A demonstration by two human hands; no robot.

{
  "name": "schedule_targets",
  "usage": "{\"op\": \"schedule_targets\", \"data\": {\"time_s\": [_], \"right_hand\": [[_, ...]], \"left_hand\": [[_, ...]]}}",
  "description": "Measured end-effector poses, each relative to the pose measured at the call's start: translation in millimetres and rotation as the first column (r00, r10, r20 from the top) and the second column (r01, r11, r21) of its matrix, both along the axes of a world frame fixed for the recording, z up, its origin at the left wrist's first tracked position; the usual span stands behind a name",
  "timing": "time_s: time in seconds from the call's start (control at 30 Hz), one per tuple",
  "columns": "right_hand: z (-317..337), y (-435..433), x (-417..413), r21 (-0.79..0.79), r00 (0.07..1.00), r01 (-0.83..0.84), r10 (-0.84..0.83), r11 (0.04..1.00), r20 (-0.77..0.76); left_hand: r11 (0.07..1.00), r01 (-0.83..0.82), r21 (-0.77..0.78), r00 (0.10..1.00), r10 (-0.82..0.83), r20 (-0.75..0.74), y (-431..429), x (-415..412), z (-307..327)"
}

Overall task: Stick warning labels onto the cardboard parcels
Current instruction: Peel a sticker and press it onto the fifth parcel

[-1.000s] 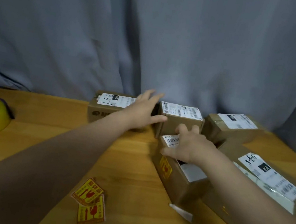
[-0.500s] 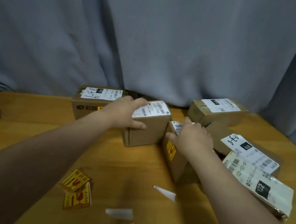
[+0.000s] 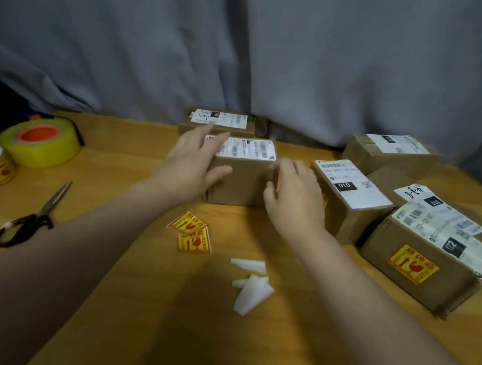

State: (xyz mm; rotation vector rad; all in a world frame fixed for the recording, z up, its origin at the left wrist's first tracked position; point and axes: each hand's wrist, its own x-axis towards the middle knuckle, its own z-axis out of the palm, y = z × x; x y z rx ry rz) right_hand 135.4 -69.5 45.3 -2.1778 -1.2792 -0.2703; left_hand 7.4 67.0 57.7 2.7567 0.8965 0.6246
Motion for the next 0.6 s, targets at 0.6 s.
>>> {"op": "schedule_targets", "data": {"time_s": [0.6], "right_hand": [[-57.5,-4.4,-42.4,-0.268,0.995,-0.069,0.046,0.961,-0.089]], "left_hand": [[0.920,-0.188,-0.344,0.978,0.206,0.016,-22.7,-37.9,-52.1]]}}
